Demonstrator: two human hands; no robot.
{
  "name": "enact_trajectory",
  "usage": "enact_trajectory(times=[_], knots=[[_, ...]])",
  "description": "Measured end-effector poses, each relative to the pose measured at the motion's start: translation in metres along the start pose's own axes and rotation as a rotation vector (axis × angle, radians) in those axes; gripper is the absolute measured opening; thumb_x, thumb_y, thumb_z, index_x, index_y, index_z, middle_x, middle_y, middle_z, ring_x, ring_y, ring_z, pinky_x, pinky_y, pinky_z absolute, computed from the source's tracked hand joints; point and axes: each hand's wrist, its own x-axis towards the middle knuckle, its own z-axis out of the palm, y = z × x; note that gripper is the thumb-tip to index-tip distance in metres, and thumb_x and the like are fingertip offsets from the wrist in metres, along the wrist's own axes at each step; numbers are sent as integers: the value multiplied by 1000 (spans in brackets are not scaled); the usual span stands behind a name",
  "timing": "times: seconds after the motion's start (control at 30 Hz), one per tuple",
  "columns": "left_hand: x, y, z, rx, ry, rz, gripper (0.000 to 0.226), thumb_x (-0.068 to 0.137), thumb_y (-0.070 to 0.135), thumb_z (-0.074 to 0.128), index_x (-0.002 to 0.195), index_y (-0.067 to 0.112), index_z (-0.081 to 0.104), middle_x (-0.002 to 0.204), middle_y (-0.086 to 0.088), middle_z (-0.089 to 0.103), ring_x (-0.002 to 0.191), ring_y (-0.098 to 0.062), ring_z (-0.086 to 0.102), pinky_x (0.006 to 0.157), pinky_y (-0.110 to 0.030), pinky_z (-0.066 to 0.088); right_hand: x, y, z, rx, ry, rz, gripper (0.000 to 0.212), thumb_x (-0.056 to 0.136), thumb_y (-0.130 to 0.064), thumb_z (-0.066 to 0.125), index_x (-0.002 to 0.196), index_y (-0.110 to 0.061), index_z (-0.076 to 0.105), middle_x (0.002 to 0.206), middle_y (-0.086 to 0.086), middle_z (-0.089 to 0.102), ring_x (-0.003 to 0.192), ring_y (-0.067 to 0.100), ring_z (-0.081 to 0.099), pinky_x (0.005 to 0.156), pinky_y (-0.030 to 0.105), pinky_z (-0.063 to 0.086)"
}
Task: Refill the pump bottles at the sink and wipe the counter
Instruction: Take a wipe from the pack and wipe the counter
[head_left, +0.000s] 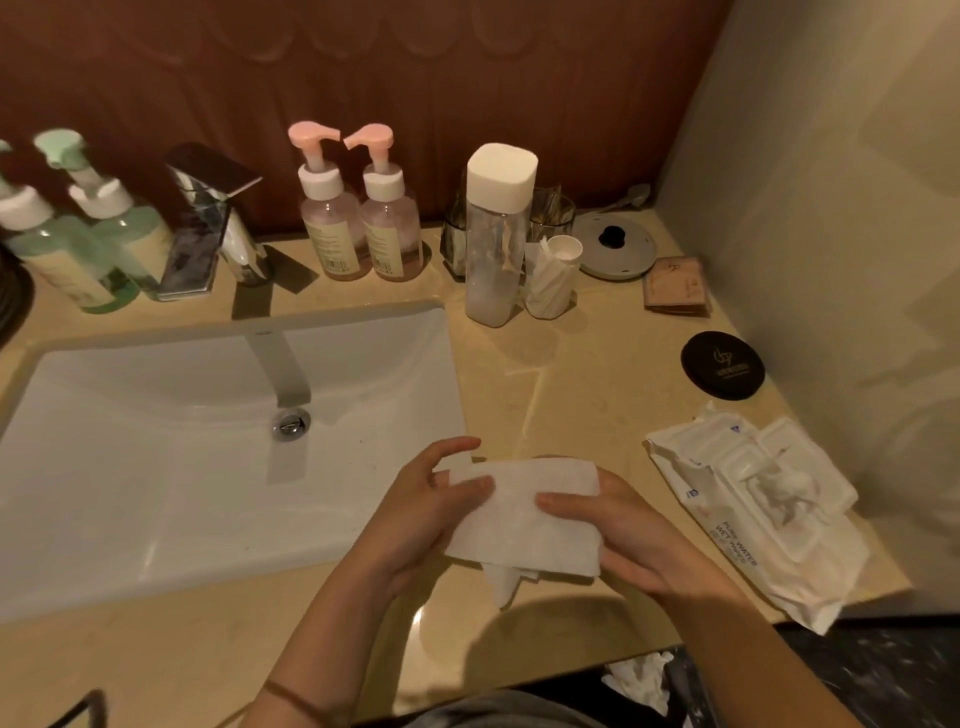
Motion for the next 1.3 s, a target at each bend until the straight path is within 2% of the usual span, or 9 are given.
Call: enact_trajectory(times=[0.1,0.27,0.4,0.57,0.63,0.77,0.87,0.93,1.3], knots=[[1,-4,2,47,63,41,42,81,0,66,116,22,59,100,-13,68,87,-26,68,70,-31,55,-3,-14,4,-156,154,-53,28,84,0,63,112,-3,62,111,19,67,97,27,67,76,36,58],[4,2,4,27,143,150,25,90,3,55,110,17,61,96,-6,72,86,-21,69,79,-27,56,5,-51,6,-676,645,-669,16,92,-11,56,106,-16,64,87,-10,66,78,5,62,62,12,48],[6,2,2,54,175,218,23,92,3,52,108,16,62,98,-7,72,87,-20,69,78,-25,55,21,-38,-6,-1309,639,-835,48,79,8,56,125,-7,59,121,11,64,113,26,58,98,32,40],[7,-1,3,68,154,245,22,92,4,52,108,14,62,99,-7,71,87,-17,69,72,-18,54,40,25,-13,-1922,408,-589,68,59,-7,78,125,-9,60,127,12,61,117,29,58,99,43,34],[7,-3,4,79,150,247,23,92,4,51,108,15,63,99,-6,71,86,-15,68,70,-15,52,41,44,-15,-1950,370,-534,46,89,-32,51,129,-12,57,132,10,57,121,26,55,104,41,36],[8,-6,6,108,145,250,23,93,4,51,107,18,63,99,-2,71,85,-11,68,71,-14,52,37,59,-16,-1998,274,-283,70,96,-53,4,140,-13,41,145,8,44,131,24,44,104,38,24],[9,-7,6,131,118,255,23,93,4,50,107,18,63,99,-2,71,86,-9,67,73,-15,52,34,45,-17,-1992,156,-331,77,84,-61,-11,149,-21,-7,154,-4,-17,145,13,-7,113,30,-6],[9,-6,7,124,100,257,24,93,2,49,107,15,63,99,-5,71,85,-7,67,70,-12,50,36,33,-25,-1914,130,-332,71,80,-61,-12,140,-27,-28,143,-12,-38,136,8,-32,110,25,-21],[14,-3,1,130,133,242,23,93,0,49,110,10,62,100,-9,70,81,-3,67,64,-8,46,115,-23,-23,-1846,321,-164,65,99,-49,9,148,-16,-18,155,5,-26,141,18,-26,114,33,-16]])
